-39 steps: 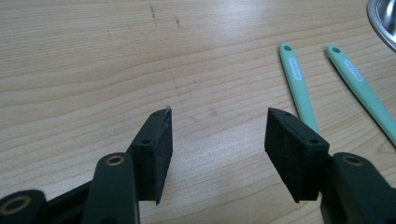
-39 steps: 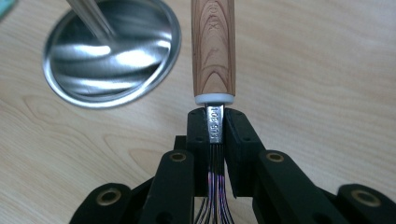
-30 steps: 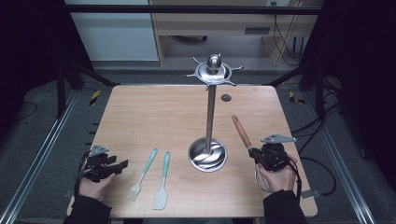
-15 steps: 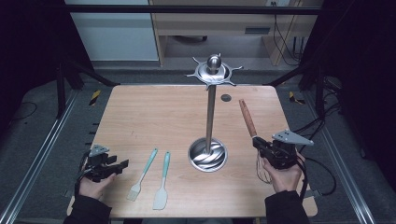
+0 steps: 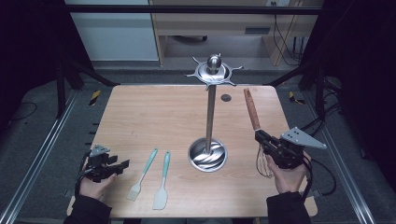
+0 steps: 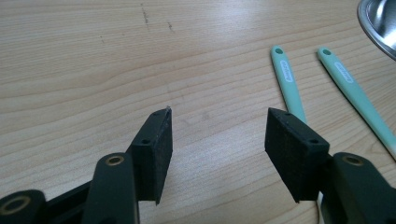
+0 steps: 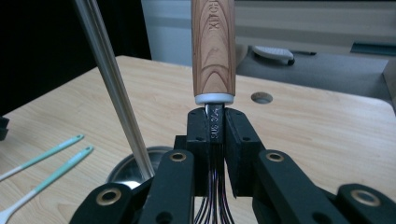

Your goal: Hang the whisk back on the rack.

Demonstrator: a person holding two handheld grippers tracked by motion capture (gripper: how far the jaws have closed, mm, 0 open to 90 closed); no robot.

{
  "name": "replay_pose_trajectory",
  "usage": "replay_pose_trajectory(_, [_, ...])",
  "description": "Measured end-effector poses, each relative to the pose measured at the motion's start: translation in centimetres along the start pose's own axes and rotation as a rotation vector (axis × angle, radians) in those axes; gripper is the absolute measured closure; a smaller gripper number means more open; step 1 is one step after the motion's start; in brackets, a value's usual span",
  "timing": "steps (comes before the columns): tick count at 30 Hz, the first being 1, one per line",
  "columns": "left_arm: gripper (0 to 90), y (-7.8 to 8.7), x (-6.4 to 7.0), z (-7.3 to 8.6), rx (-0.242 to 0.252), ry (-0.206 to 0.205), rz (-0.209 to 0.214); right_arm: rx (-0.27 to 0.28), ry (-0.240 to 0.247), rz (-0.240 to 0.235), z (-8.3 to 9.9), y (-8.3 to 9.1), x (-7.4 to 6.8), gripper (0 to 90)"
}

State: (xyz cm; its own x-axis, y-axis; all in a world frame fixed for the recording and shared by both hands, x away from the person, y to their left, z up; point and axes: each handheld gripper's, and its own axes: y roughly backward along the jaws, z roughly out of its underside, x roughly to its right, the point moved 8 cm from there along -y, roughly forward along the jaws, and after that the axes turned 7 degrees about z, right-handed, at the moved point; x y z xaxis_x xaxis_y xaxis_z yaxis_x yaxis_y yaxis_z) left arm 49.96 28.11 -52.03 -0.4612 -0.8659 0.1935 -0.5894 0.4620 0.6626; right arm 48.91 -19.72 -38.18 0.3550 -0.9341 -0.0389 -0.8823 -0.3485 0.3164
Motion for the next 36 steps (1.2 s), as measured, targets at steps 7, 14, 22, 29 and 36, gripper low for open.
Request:
replay_pose_trajectory(7, [41.4,0.1,0.2,0.0,0.003,-0.001,-0.001,0.048,0.01,-0.013,-1.0,0.6,-0.2,81.3])
replay_pose_trajectory(14, [41.4,0.1,0.2,0.0,0.001,-0.007,-0.005,0.093,0.006,-0.022,-2.0,1.1,-0.4,81.3])
replay_pose_trajectory(22, [41.4,0.0,0.3,0.0,-0.001,-0.008,-0.002,0.153,0.017,-0.051,-3.4,2.0,-1.4,81.3])
replay_pose_trajectory(29, [41.4,0.0,0.3,0.0,-0.001,-0.007,-0.002,0.2,0.024,-0.066,-4.7,2.9,-1.9,81.3])
replay_pose_trajectory(36, [41.4,0.0,0.3,-0.1,0.001,-0.002,0.0,0.249,0.019,-0.09,-5.9,4.1,-2.6,81.3])
